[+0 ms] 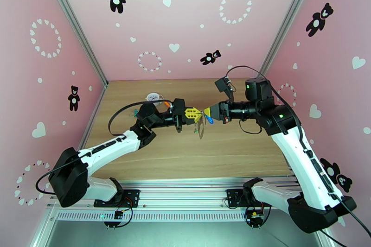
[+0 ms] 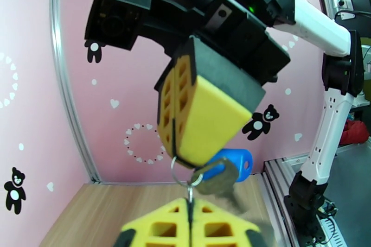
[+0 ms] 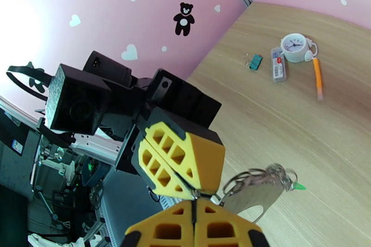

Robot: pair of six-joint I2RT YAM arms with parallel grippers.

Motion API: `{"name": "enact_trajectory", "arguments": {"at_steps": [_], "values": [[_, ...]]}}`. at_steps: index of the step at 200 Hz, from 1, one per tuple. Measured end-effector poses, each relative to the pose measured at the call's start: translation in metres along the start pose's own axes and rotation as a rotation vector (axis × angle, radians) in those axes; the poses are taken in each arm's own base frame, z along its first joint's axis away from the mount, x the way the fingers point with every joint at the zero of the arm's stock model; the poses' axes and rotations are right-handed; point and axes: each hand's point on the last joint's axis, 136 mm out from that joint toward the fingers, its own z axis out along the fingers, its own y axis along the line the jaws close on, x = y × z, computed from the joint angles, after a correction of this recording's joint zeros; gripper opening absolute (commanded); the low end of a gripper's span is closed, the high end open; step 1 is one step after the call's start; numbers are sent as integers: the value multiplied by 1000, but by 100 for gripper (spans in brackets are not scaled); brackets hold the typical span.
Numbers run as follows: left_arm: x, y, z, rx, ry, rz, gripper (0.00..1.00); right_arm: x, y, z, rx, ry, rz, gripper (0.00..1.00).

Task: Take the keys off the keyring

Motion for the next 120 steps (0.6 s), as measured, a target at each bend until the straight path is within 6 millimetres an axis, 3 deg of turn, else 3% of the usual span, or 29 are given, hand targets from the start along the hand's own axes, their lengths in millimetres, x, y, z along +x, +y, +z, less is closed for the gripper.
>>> {"name": "enact_trajectory", "arguments": {"at_steps": [35,48,82,120], "values": [[14,-9,-16,-50,31,-26,41,0,-1,11,39,60,-59,0],[19,-11,-22,-66,51,-41,43,3,-3,14,50,86,-83,0],[17,-10,-32,-119,68,-49,54,13,-10,14,86,135,-151,0],[26,-10,-35,-132,81,-74,57,15,-11,16,82,147,-215,0]]}}
